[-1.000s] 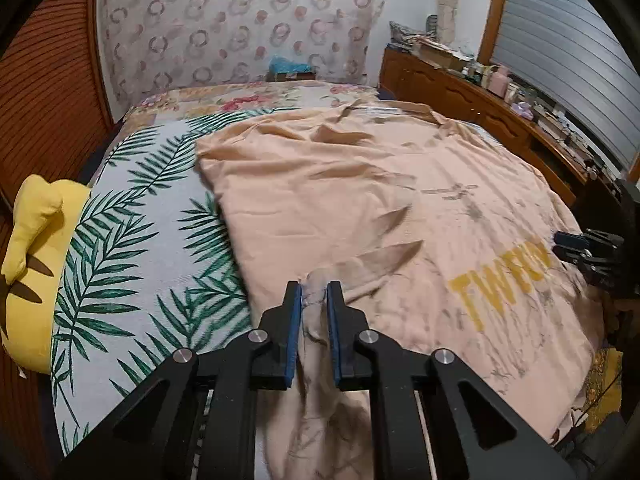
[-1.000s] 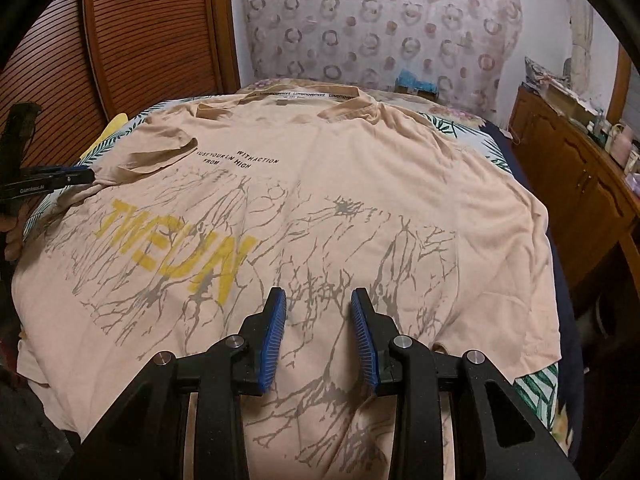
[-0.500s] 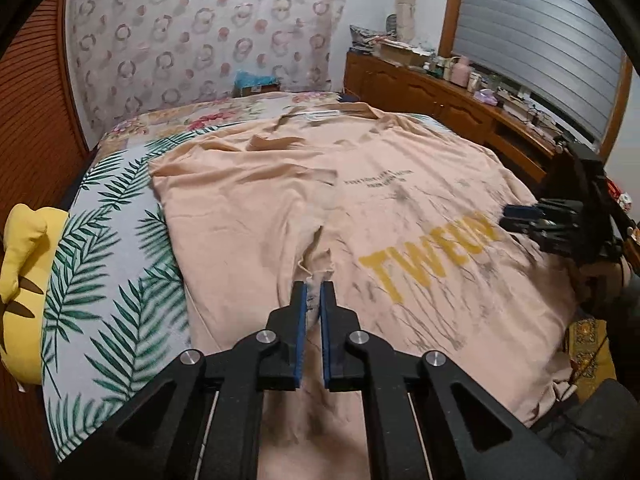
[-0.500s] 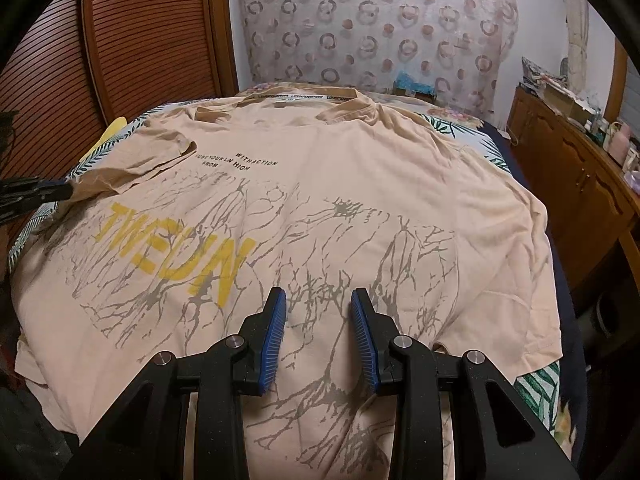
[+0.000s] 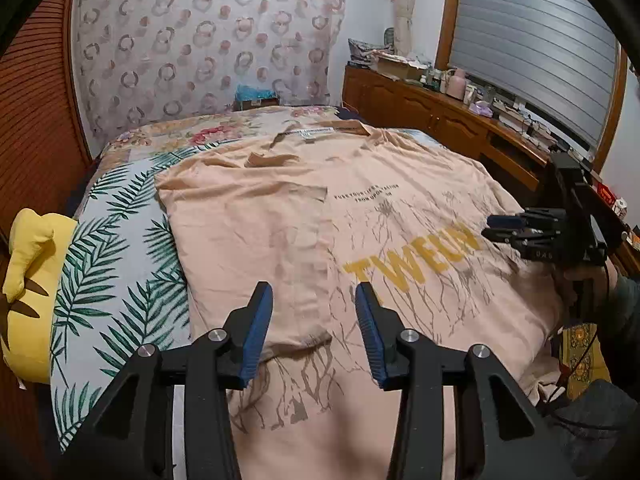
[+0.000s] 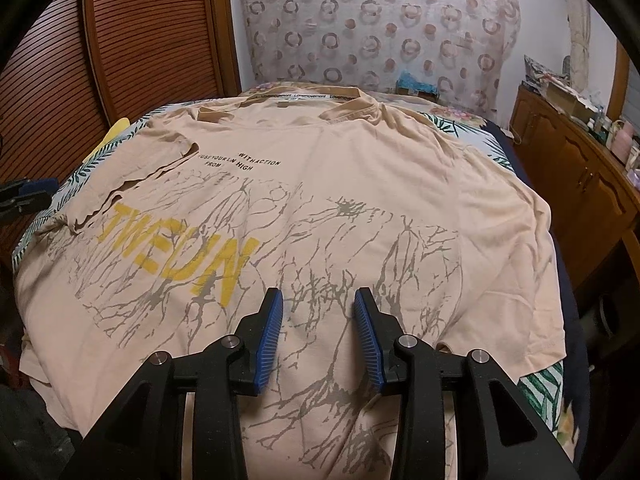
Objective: Fold small clothes
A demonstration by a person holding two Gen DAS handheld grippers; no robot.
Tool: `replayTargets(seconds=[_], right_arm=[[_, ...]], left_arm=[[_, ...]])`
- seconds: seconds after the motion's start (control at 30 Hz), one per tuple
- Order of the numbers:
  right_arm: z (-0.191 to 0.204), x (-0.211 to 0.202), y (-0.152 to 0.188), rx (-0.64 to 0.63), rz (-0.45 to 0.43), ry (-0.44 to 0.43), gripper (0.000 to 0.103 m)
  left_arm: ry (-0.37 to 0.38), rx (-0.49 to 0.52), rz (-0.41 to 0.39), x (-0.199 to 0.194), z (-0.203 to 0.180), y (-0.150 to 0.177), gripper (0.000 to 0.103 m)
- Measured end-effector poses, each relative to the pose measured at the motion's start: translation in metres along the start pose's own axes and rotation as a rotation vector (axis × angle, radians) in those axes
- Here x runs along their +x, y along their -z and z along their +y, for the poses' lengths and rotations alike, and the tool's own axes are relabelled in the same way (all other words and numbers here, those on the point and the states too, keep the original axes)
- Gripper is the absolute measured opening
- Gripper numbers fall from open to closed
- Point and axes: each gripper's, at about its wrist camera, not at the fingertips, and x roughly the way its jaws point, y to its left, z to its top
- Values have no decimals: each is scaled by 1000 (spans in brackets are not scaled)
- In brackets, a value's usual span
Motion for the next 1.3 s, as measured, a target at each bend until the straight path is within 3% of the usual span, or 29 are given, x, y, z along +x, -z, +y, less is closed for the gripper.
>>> replayTargets(seconds=[0.07, 0.13, 0.37, 0.77, 1.0, 1.3], right_arm=[[0, 0, 0, -2, 1, 0, 39], [0, 1, -1, -7, 2, -2, 42], [2, 2, 0, -17, 3, -2, 45], [-7, -14, 5, 9, 9, -10, 45], [-41, -53, 14, 69, -41, 57, 45], [-99, -76, 30, 182, -38, 148, 45]], left_arm=[[-16, -7, -5, 1, 1, -3, 60], [-16, -18, -22, 0, 4, -4, 80], [-34, -59, -79, -4, 8, -8, 80], [-102, -44, -95, 1, 0, -6, 80], [-81, -28, -105, 7, -15, -10, 80], [-41, 14, -110, 13, -40, -17, 80]])
